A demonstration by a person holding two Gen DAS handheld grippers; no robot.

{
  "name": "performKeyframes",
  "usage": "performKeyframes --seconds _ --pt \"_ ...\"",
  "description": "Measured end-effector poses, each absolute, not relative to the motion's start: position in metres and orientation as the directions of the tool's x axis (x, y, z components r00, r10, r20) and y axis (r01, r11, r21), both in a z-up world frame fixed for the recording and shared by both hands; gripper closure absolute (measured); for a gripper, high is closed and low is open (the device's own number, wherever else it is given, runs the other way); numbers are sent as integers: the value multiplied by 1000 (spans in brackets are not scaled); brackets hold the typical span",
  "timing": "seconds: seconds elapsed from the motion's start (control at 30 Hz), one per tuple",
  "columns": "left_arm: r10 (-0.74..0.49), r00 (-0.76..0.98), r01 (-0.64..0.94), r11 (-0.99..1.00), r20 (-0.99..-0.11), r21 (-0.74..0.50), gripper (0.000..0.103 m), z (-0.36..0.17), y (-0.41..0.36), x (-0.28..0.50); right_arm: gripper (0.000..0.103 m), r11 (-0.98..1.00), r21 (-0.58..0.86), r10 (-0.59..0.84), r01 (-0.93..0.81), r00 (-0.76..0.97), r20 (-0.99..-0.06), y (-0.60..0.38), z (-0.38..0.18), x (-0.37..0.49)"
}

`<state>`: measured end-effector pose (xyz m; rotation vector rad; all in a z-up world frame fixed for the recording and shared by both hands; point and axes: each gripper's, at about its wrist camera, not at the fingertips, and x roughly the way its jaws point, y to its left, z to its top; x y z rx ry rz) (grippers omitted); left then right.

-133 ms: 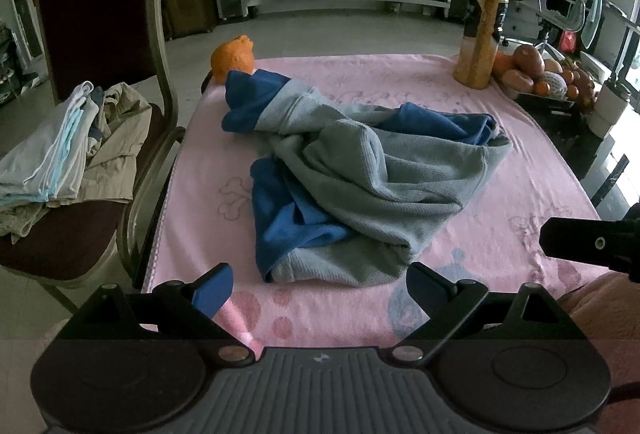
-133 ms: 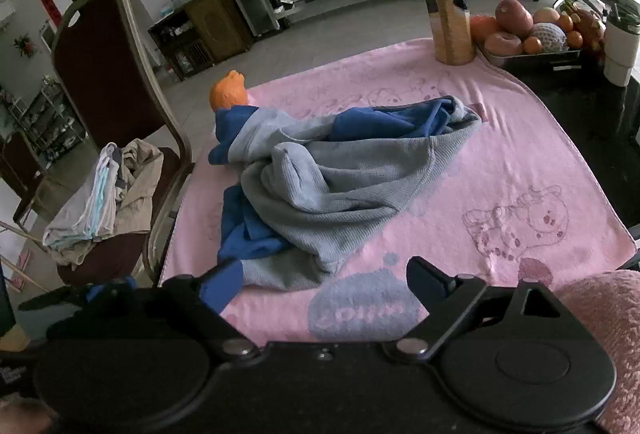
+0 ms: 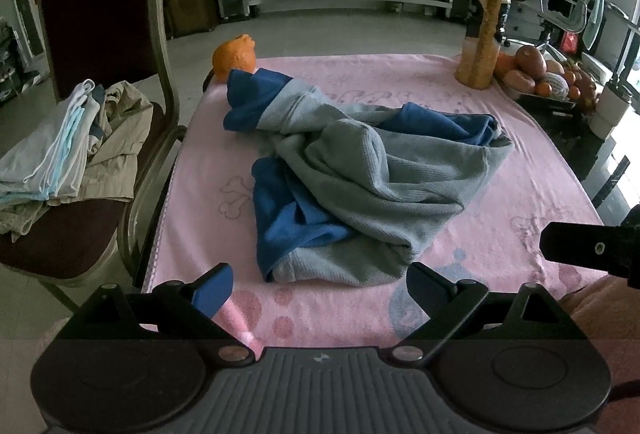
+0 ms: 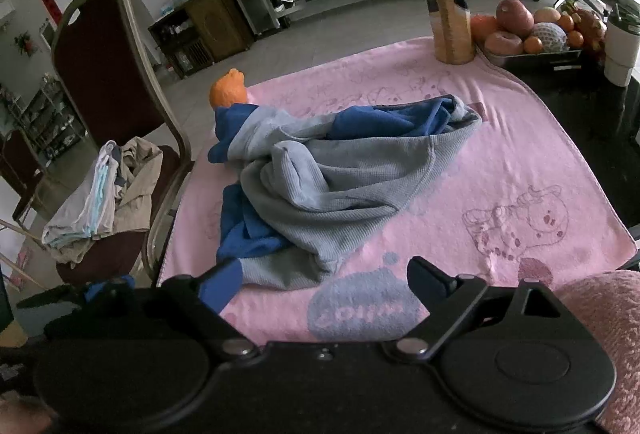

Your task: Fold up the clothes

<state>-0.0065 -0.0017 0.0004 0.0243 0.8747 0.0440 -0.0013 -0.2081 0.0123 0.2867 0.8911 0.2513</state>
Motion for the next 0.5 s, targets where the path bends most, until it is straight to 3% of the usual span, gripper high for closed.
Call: performKeyframes --seconds 0.5 --pt "49 637 -32 999 -769 37 9 -2 0 -7 11 931 354 337 -91 591 -733 -206 10 0"
